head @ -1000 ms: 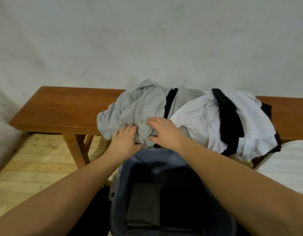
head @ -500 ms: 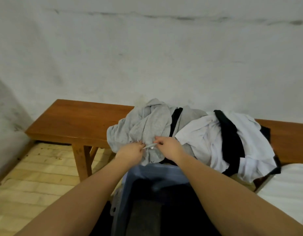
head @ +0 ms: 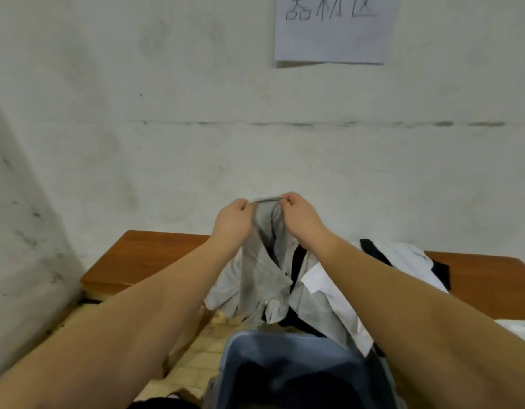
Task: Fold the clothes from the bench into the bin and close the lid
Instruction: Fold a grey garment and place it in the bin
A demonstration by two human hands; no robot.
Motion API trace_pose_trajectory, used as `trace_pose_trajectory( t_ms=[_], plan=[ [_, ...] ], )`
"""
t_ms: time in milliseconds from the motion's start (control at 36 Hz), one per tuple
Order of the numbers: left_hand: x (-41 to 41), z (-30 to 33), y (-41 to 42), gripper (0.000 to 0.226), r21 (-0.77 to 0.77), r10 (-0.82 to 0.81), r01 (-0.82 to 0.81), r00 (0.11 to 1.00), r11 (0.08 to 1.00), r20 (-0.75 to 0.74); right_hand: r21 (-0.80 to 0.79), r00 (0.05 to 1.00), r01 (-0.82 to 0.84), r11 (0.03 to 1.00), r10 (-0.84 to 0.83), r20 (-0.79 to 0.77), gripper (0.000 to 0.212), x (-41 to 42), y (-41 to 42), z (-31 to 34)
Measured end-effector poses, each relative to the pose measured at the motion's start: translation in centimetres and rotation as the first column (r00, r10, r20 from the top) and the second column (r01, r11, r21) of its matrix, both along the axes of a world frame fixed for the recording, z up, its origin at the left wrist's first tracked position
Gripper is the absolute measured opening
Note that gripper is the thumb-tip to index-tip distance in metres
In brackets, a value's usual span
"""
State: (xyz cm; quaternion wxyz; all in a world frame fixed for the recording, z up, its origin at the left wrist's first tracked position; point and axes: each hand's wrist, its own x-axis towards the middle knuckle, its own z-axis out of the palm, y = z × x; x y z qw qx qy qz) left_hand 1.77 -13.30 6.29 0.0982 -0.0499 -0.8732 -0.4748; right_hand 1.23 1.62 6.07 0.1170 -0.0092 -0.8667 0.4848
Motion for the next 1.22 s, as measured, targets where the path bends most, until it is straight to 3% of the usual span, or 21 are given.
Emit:
trace_pose_trajectory(
  t_ms=[83,222,389,528,583,694,750,806,889,917,1028,1083,1139,1222],
  plan=[
    [0.9,3.1,0.0,0.034,0.153,-0.016,0.019,1.0,0.988,-0.021,-0.034,0.996,-0.005,0.999,0.002,-0.085,0.03,0.6,-0.2,2.8],
    [1.8,6.6,-0.9,0.036,0.316,-0.027,0.037,0.999,0.948,-0.038,0.071,0.971,-0.102,0.992,0.115,-0.211,0.024,3.0,0.6,5.3],
    [3.2,8.8,-2.1,0.028,0.309,-0.051,0.077,0.995,0.948,-0.091,0.458,0.976,-0.178,0.871,0.217,-0.033,0.012,5.1,4.3,5.8],
    [3.9,9.6,-3.5,0.035,0.244,-0.035,0.067,0.99,0.967,-0.135,0.513,0.99,-0.13,0.848,0.085,0.111,0.012,6.6,8.2,5.3],
    [4.0,9.7,-4.1,0.031,0.226,-0.032,0.064,0.989,0.972,-0.142,0.433,0.988,-0.11,0.895,0.052,0.144,0.014,7.0,9.8,5.0],
    [4.2,9.6,-5.0,0.031,0.203,-0.048,0.078,0.988,0.976,-0.146,0.081,0.988,-0.112,0.99,0.102,0.115,0.014,7.8,11.6,5.5],
    [4.2,9.5,-5.4,0.033,0.208,-0.041,0.071,0.988,0.976,-0.146,-0.105,0.983,-0.156,0.982,0.165,0.08,0.015,8.5,11.8,5.8],
    [4.3,9.5,-5.8,0.033,0.215,-0.021,0.054,0.988,0.975,-0.151,-0.164,0.97,-0.208,0.964,0.225,0.092,0.024,9.0,12.6,5.4],
    [4.4,9.3,-6.4,0.033,0.207,0.005,0.026,0.989,0.978,-0.151,-0.112,0.9,-0.31,0.944,0.33,0.284,0.071,10.0,13.8,3.8],
    [4.5,9.2,-6.5,0.033,0.201,0.012,0.019,0.988,0.979,-0.151,-0.085,0.868,-0.338,0.937,0.346,0.356,0.076,10.4,14.1,3.2],
    [4.5,9.3,-7.1,0.034,0.221,0.05,-0.015,0.986,0.975,-0.156,0.159,0.807,-0.401,0.902,0.266,0.527,0.042,11.5,15.2,1.9],
    [4.5,9.2,-7.5,0.036,0.24,0.07,-0.033,0.987,0.97,-0.145,0.359,0.805,-0.427,0.83,0.168,0.569,0.033,11.9,15.6,1.6],
    [4.4,8.7,-7.6,0.033,0.24,0.087,-0.055,0.988,0.969,-0.125,0.472,0.797,-0.443,0.762,0.093,0.597,0.036,12.4,15.7,1.3],
    [4.1,7.5,-7.5,0.034,0.221,0.117,-0.098,0.99,0.97,-0.076,0.43,0.829,-0.378,0.82,0.094,0.551,0.057,12.6,16.0,1.1]
  ],
)
